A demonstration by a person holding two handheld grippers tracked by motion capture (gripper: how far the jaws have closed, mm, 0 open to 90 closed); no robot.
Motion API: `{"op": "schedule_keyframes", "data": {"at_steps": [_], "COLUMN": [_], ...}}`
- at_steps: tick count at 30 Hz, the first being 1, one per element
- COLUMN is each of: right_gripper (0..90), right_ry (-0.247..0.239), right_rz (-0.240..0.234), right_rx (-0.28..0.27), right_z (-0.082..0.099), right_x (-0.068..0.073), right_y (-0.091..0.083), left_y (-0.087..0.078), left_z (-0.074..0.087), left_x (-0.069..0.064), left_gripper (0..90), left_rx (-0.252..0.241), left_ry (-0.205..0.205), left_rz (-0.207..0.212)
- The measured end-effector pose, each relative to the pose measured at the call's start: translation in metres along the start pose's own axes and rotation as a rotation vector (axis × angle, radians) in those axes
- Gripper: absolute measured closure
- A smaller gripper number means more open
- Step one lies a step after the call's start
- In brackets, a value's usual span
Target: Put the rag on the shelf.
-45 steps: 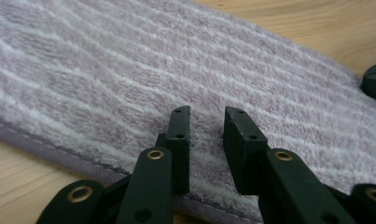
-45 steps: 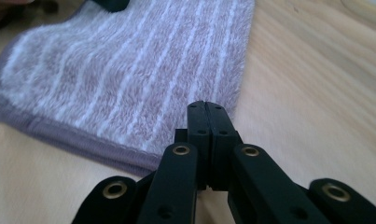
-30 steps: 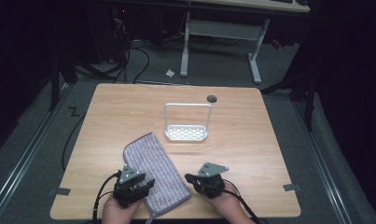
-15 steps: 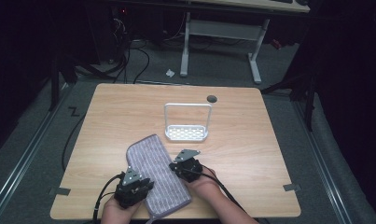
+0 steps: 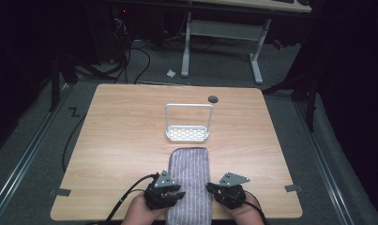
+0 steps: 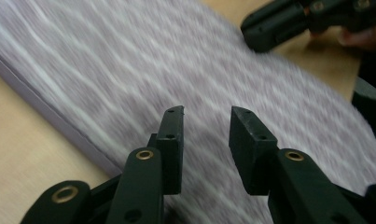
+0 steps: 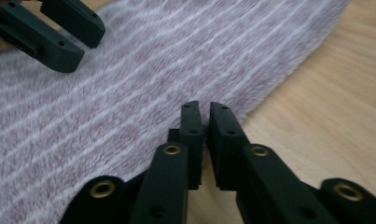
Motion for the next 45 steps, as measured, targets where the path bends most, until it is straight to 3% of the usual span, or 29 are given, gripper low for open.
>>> {"op": "schedule_keyframes", "data": {"at_steps": [3,7,10,11,12,14,15,16,18,19,21,22,24,25,26,28,29,33,36,38,40,41,44,45], "right_gripper": [82.6,83.1,83.1,82.7,82.1,80.1,79.1,78.6,78.2,78.2,78.1,77.9,77.8,77.5,76.9,76.7,75.8,72.8,70.5,67.8,63.6,59.4,54.4,53.1], "right_ry": [0.015,0.011,0.003,-0.003,-0.005,-0.009,-0.002,0.000,0.004,0.004,0.009,0.015,0.016,0.015,0.022,0.026,0.030,0.019,0.018,0.045,0.060,0.090,0.123,0.168], "right_rz": [0.025,0.048,0.030,0.014,0.007,-0.006,-0.012,-0.013,-0.018,-0.018,-0.024,-0.026,-0.027,-0.028,-0.030,-0.033,-0.037,-0.027,-0.028,-0.028,0.024,0.081,0.115,0.118], "right_rx": [-0.035,-0.017,0.012,0.021,0.025,0.023,0.023,0.023,0.025,0.025,0.022,0.022,0.021,0.019,0.016,0.013,0.012,0.005,0.002,-0.032,-0.074,-0.089,-0.089,-0.085], "right_z": [-0.013,-0.022,-0.015,-0.010,-0.006,-0.001,0.001,0.002,0.002,0.002,0.002,0.002,0.002,0.003,0.004,0.004,0.004,0.005,0.003,-0.003,-0.013,-0.026,-0.037,-0.045], "right_x": [-0.006,-0.013,-0.009,-0.005,-0.004,-0.001,-0.001,-0.001,-0.001,-0.001,-0.003,-0.003,-0.003,-0.003,-0.003,-0.003,-0.003,0.000,0.001,0.000,-0.008,-0.019,-0.031,-0.039], "right_y": [0.006,0.021,0.025,0.018,0.014,0.008,0.006,0.004,0.004,0.004,0.005,0.005,0.005,0.005,0.004,0.004,0.004,0.003,0.002,0.000,0.001,0.007,0.017,0.029], "left_y": [0.004,0.011,0.011,0.010,0.008,0.005,-0.003,-0.007,-0.013,-0.013,-0.009,-0.001,0.002,0.008,0.018,0.021,0.022,0.024,0.025,0.026,0.026,0.025,0.025,0.025], "left_z": [-0.008,-0.007,-0.001,0.003,0.010,0.010,0.004,0.001,-0.009,-0.009,-0.015,-0.019,-0.021,-0.022,-0.021,-0.020,-0.020,-0.019,-0.019,-0.019,-0.019,-0.018,-0.018,-0.018], "left_x": [0.022,0.027,0.014,0.008,-0.006,-0.009,-0.004,0.003,0.031,0.031,0.051,0.060,0.060,0.060,0.059,0.058,0.055,0.052,0.051,0.051,0.052,0.053,0.054,0.054], "left_gripper": [67.9,70.9,70.9,70.6,70.0,66.1,63.5,61.4,58.2,56.5,53.2,49.2,45.7,45.7,43.1,43.0,44.2,54.0,61.6,69.2,73.0,74.4,75.0,75.3], "left_rx": [-0.022,0.015,0.024,0.026,0.034,0.038,-0.007,-0.030,-0.099,-0.099,-0.109,-0.113,-0.114,-0.099,-0.051,-0.041,-0.033,-0.049,-0.058,-0.072,-0.078,-0.083,-0.086,-0.085], "left_ry": [-0.060,-0.066,-0.078,-0.086,-0.066,-0.050,-0.014,-0.015,-0.100,-0.100,-0.166,-0.182,-0.181,-0.169,-0.161,-0.144,-0.131,-0.125,-0.125,-0.145,-0.163,-0.179,-0.186,-0.185], "left_rz": [-0.056,-0.068,-0.026,0.003,0.056,0.062,0.005,-0.039,-0.132,-0.132,-0.181,-0.185,-0.188,-0.210,-0.219,-0.233,-0.260,-0.272,-0.268,-0.246,-0.224,-0.208,-0.199,-0.200]}}
Point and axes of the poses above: each handheld gripper's, and its own axes: y roughly forward along the jaws, z roughly out of its underside, x roughly to its left, the point moved 5 cm from there along y, roughly forward along the jaws, and after that the axes turned 6 degrees about z, right-handed, at the moved point
